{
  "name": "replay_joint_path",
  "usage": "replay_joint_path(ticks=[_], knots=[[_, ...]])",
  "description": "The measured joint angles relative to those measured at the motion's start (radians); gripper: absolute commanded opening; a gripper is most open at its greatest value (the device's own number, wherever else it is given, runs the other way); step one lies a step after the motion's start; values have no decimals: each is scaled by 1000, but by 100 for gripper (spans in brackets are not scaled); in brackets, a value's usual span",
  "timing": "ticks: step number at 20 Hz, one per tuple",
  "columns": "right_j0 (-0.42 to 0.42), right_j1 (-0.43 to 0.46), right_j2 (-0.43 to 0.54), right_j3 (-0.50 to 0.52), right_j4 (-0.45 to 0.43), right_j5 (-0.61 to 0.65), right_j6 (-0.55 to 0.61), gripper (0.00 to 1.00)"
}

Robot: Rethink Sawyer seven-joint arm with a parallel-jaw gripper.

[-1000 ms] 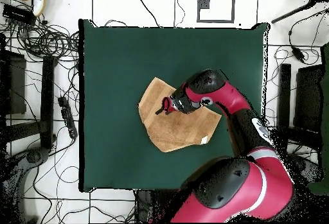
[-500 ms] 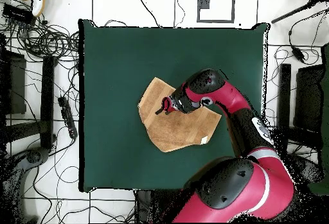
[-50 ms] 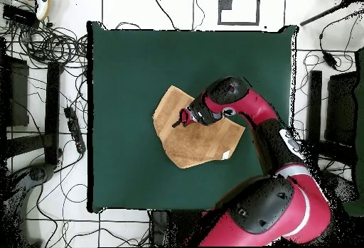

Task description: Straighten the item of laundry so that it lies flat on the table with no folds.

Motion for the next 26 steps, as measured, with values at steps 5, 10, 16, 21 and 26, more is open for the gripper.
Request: replay_joint_path(ticks=[5, 10, 16, 21, 26], knots=[[-75, 30, 106, 0, -96, 46, -133, 100], [-180, 111, 208, -18, -136, 126, -398, 100], [-188, 191, 236, -128, -140, 278, -594, 100], [-163, 233, 260, -228, -179, 402, -685, 100], [-147, 263, 295, -305, -241, 501, -809, 100]])
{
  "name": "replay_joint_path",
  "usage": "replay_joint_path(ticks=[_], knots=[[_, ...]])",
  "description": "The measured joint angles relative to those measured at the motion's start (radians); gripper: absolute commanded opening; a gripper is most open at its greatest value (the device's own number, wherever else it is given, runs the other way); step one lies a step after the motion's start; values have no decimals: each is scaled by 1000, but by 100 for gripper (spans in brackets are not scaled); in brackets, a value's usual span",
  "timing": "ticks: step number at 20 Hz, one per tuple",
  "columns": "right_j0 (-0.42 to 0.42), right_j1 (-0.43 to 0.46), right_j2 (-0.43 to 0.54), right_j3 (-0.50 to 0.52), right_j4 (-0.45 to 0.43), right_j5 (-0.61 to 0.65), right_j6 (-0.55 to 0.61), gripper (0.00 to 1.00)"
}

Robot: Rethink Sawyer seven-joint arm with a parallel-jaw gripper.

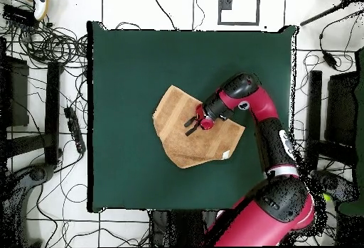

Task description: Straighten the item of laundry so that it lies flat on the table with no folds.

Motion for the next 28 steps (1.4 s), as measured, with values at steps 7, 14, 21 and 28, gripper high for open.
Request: replay_joint_path(ticks=[7, 14, 21, 28], knots=[[11, 37, 43, -85, -71, 107, -227, 100], [18, 67, 73, -151, -124, 182, -450, 100], [45, 103, 129, -271, -222, 295, -756, 100], [67, 130, 211, -385, -339, 399, -965, 100]])
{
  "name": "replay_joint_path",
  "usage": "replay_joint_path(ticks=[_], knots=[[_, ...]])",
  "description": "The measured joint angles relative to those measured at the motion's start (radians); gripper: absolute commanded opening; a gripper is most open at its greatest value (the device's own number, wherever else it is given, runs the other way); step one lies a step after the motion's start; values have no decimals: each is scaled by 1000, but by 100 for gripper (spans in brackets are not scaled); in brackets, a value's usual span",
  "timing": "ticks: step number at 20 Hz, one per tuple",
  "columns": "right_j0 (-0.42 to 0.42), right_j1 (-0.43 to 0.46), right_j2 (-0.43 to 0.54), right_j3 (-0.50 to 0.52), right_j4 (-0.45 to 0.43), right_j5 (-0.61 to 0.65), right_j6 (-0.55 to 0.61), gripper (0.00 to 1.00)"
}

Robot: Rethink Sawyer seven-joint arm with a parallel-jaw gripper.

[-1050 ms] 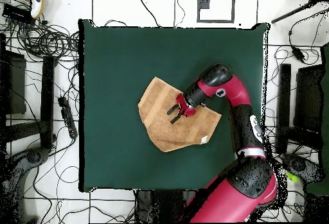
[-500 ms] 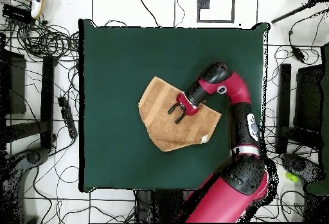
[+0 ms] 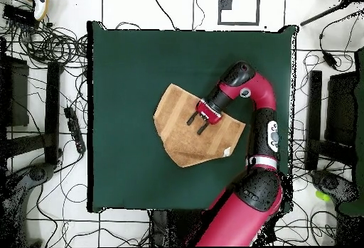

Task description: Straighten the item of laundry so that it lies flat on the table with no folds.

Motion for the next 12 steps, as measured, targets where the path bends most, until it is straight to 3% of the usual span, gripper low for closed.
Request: replay_joint_path(ticks=[5, 12], knots=[[-5, 5, 49, -29, -46, 0, -72, 100], [-35, 30, 189, -88, -146, 10, -237, 100]])
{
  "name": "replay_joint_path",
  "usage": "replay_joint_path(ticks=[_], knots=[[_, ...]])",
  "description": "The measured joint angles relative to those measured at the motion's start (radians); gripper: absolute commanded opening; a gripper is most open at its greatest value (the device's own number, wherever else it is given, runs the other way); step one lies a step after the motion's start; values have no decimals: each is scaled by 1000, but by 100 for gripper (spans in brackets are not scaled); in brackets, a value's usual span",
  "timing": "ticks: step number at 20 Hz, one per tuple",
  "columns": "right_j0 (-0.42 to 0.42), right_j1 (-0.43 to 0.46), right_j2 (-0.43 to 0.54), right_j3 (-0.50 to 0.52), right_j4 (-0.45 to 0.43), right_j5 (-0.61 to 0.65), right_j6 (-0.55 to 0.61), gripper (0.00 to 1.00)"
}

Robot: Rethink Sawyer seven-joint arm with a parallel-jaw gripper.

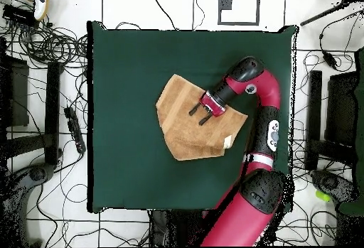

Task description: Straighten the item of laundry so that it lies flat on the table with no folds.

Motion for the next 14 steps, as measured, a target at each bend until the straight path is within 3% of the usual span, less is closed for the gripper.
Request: replay_joint_path(ticks=[4, 6, 11, 14], knots=[[-12, 16, 111, -39, -123, 48, -55, 100], [-20, 27, 204, -64, -237, 91, -76, 100], [-38, 48, 367, -93, -422, 144, -101, 100], [-55, 62, 444, -95, -489, 148, -119, 100]])
